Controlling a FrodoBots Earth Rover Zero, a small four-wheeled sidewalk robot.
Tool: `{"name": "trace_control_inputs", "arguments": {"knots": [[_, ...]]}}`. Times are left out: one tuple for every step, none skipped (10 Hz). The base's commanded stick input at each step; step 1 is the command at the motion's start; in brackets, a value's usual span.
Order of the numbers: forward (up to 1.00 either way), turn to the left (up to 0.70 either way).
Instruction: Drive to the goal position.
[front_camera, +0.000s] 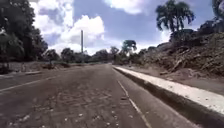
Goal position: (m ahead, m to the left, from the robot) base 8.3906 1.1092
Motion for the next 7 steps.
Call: {"name": "trace_control_inputs", "arguments": {"knots": [[0.7, 0.0], [0.7, 0.0], [0.7, 0.0], [0.7, 0.0], [0.7, 0.0], [0.7, 0.0], [0.7, 0.0]]}}
